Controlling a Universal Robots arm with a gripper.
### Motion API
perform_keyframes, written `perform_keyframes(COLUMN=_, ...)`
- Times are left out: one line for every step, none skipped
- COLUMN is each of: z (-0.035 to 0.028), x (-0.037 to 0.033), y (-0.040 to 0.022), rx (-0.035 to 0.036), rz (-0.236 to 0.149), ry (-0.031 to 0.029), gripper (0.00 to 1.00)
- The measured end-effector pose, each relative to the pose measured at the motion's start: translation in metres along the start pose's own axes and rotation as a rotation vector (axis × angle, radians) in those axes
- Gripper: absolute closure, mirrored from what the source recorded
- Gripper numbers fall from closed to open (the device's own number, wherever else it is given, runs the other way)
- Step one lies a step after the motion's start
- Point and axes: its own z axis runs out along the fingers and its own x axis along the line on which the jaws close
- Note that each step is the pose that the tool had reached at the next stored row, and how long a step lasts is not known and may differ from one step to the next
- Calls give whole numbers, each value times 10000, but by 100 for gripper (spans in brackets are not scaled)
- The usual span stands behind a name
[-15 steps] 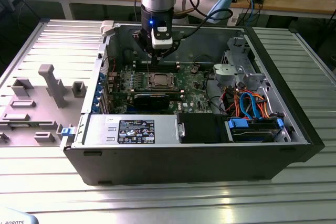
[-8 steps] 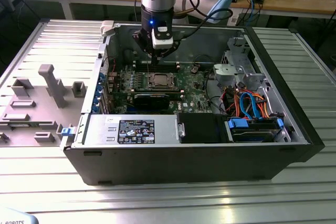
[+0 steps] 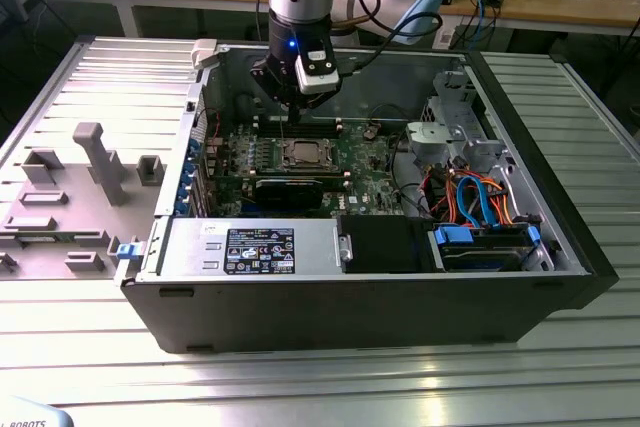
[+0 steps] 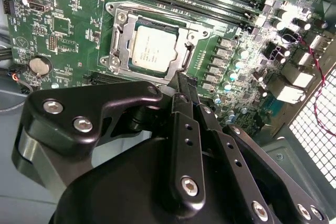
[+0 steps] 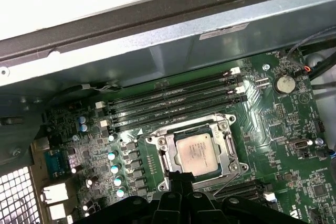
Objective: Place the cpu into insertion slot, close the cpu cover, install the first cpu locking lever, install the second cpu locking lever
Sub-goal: 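Install the first cpu locking lever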
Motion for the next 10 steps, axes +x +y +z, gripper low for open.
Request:
perform_keyframes(z=0, x=0, y=0, rx=0, rz=-1, ry=0, gripper=89)
perform_keyframes(z=0, x=0, y=0, rx=0, rz=-2, ry=0, gripper=89)
perform_keyframes(z=0, x=0, y=0, rx=0, rz=-2, ry=0, gripper=89)
perform_keyframes(z=0, x=0, y=0, rx=0, rz=-4, ry=0, gripper=89)
perform_keyframes(z=0, x=0, y=0, rx=0, rz=-4, ry=0, gripper=89)
perform_keyframes(z=0, x=0, y=0, rx=0, rz=-6, ry=0, gripper=89)
perform_keyframes(z=0, x=0, y=0, rx=0, rz=-6, ry=-1, gripper=89)
perform_keyframes(z=0, x=0, y=0, rx=0, rz=-6, ry=0, gripper=89)
perform_keyframes(z=0, x=0, y=0, rx=1, rz=-8, ry=0, gripper=89)
perform_keyframes(z=0, x=0, y=0, rx=0, rz=-13, ry=0, gripper=89)
